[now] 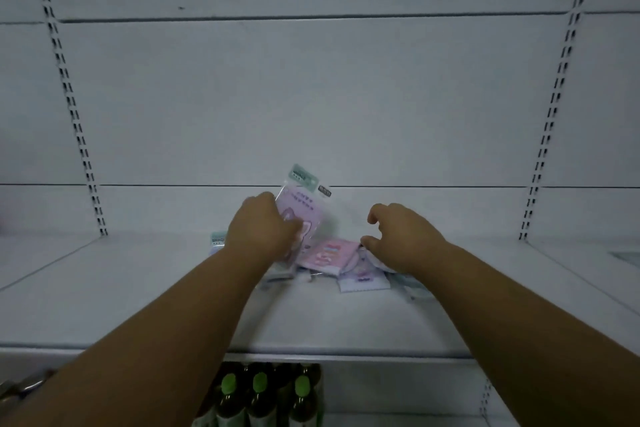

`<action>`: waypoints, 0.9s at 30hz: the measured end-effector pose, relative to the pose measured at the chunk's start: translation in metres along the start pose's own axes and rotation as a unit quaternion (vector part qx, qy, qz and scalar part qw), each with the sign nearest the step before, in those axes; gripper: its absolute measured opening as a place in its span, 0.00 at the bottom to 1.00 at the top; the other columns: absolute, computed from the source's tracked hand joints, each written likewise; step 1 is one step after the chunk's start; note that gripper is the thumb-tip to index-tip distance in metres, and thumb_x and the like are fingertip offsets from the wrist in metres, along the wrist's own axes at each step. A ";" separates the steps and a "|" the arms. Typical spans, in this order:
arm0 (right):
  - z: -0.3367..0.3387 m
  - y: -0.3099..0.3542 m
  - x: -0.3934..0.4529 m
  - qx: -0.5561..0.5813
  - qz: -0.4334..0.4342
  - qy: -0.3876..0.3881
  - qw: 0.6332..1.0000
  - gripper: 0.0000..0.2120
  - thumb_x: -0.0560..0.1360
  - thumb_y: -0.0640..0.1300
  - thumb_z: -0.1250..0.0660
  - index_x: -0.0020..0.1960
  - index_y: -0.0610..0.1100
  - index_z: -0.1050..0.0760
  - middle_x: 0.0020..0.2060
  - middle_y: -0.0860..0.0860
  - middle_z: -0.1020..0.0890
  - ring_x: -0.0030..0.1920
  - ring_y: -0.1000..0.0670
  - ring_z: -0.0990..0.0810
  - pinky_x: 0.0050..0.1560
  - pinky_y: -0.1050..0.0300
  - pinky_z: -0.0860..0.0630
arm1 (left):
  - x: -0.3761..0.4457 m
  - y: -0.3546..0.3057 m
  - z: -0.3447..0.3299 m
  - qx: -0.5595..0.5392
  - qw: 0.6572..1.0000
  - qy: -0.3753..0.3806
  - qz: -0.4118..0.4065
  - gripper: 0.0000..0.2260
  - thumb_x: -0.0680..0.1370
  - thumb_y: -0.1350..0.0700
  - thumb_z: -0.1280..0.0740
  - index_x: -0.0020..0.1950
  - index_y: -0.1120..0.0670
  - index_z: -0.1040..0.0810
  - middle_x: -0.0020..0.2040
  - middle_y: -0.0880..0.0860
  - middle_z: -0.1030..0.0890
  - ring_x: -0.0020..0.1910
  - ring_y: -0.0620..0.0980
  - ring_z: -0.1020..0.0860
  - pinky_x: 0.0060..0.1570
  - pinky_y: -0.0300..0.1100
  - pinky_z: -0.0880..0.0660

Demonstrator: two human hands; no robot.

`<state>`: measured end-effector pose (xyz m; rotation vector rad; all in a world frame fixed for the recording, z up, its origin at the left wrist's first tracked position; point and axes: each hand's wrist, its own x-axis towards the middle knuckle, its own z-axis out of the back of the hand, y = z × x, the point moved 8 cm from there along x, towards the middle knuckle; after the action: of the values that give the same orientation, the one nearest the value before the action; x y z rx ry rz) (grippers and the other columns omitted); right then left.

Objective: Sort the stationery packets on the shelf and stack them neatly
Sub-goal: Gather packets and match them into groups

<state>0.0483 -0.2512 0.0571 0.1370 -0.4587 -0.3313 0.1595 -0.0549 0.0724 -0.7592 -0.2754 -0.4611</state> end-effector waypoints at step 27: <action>0.042 -0.104 -0.054 0.340 -0.223 -0.199 0.892 0.10 0.72 0.40 0.27 0.53 0.45 0.21 0.53 0.46 0.17 0.48 0.49 0.18 0.49 0.59 0.22 | -0.053 -0.086 -0.062 -0.455 0.886 0.087 0.016 0.05 0.80 0.55 0.36 0.54 0.47 0.22 0.47 0.45 0.15 0.42 0.45 0.16 0.32 0.37 0.21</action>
<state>-0.0459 -0.3323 0.0516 0.8825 -0.9449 -0.6475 0.0757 -0.1379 0.0597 -1.6277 0.1531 -0.6264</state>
